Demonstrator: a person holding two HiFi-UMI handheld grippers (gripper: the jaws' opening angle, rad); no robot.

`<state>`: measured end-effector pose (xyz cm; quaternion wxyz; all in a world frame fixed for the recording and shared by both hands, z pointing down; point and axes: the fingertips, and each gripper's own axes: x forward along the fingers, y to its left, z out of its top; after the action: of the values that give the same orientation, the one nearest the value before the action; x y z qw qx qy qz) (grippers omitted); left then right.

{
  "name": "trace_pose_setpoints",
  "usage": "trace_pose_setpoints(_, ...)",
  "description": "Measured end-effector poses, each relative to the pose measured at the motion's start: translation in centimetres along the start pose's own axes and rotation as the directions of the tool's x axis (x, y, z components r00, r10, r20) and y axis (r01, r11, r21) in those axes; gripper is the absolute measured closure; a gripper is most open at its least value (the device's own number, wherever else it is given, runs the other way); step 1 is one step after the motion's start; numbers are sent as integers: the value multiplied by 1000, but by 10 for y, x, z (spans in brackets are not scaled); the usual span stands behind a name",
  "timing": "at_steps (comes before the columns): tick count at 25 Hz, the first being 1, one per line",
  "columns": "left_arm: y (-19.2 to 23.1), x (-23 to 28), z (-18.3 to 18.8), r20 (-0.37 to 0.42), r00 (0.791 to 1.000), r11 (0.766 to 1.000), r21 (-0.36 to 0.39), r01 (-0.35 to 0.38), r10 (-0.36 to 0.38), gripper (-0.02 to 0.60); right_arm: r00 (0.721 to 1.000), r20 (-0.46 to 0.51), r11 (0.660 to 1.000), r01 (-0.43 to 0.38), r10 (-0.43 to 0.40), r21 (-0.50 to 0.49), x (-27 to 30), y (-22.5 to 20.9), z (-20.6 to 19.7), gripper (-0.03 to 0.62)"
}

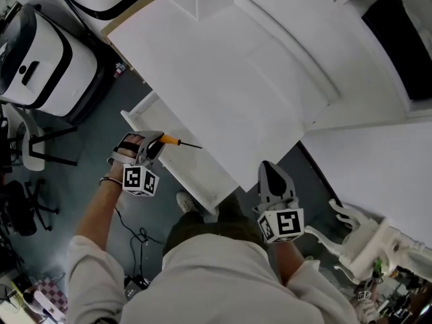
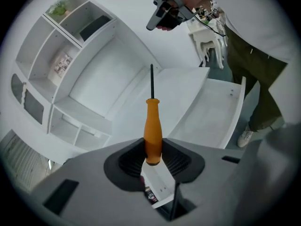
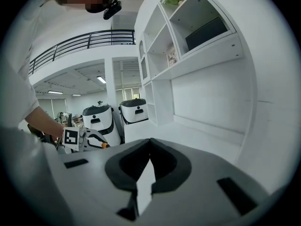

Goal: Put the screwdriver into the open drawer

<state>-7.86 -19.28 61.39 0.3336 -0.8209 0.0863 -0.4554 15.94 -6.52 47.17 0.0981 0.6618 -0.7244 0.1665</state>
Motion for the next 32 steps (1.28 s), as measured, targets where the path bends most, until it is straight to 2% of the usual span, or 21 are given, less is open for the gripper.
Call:
trace_pose_setpoints(5, -19, 28, -14, -11, 996, 992, 88, 88, -87, 469, 1000, -15, 1000, 20, -20, 14, 5, -3, -9, 591)
trace_pose_setpoints(10, -40, 54, -29, -38, 984, 968, 180, 176, -172, 469, 999, -28, 999, 26, -25, 19, 8, -1, -15, 591)
trace_pose_setpoints(18, -77, 86, -48, -84, 946, 892, 316, 323, -312, 469, 998, -46, 998, 55, -54, 29, 7, -5, -26, 590)
trace_pose_setpoints(22, -83, 100, -51, -94, 935, 864, 360, 353, -343, 469, 996, -54, 997, 71, -69, 33, 6, -7, -30, 591)
trace_pose_setpoints(28, -104, 120, -63, -137, 903, 800, 423, 425, -408, 469, 995, -57, 996, 86, -84, 37, 6, -13, -33, 591)
trace_pose_setpoints(32, -113, 132, -67, -159, 886, 772, 441, 459, -436, 469, 994, -62, 995, 95, -92, 37, 5, -16, -35, 591)
